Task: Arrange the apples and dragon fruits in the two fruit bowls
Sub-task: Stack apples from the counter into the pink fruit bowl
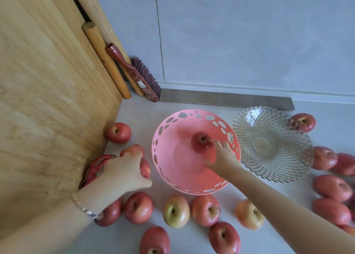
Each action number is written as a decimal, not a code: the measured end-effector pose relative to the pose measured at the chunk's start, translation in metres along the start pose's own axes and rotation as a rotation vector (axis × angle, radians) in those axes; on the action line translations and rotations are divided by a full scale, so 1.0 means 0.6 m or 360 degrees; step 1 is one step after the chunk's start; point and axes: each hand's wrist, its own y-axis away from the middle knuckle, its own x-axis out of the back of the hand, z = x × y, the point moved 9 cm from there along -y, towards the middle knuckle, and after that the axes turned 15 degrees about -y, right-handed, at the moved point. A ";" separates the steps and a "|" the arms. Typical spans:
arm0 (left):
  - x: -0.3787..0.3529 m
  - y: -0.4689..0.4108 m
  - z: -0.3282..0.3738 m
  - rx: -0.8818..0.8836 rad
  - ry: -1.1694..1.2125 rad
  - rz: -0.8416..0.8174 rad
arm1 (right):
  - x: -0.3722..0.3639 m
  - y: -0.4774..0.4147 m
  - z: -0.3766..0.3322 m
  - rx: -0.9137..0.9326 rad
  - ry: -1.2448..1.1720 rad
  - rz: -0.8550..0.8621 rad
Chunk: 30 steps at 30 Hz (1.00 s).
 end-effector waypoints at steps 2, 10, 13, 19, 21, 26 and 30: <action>0.060 0.010 0.006 -0.0006 0.0053 0.0173 | 0.005 0.013 -0.005 0.0067 -0.0070 0.0017; 0.084 -0.105 0.176 -0.0292 -0.0111 0.0282 | 0.032 0.049 -0.001 0.0182 -0.0220 0.0082; 0.049 -0.147 0.193 -0.0260 -0.0184 0.0168 | 0.043 0.057 0.004 0.0223 -0.0230 0.0084; 0.032 -0.158 0.211 -0.0372 -0.0225 0.0276 | 0.043 0.069 0.007 0.0255 -0.0299 0.0133; 0.033 -0.151 0.210 -0.0381 -0.0182 0.0303 | 0.042 0.077 0.003 0.0248 -0.0310 0.0166; 0.084 -0.054 0.200 -0.0531 0.0087 0.0764 | 0.026 0.127 -0.012 0.0211 -0.0072 0.0183; 0.079 0.073 0.178 -0.0603 0.0237 0.0839 | -0.025 0.169 0.025 -0.0138 0.0536 -0.0153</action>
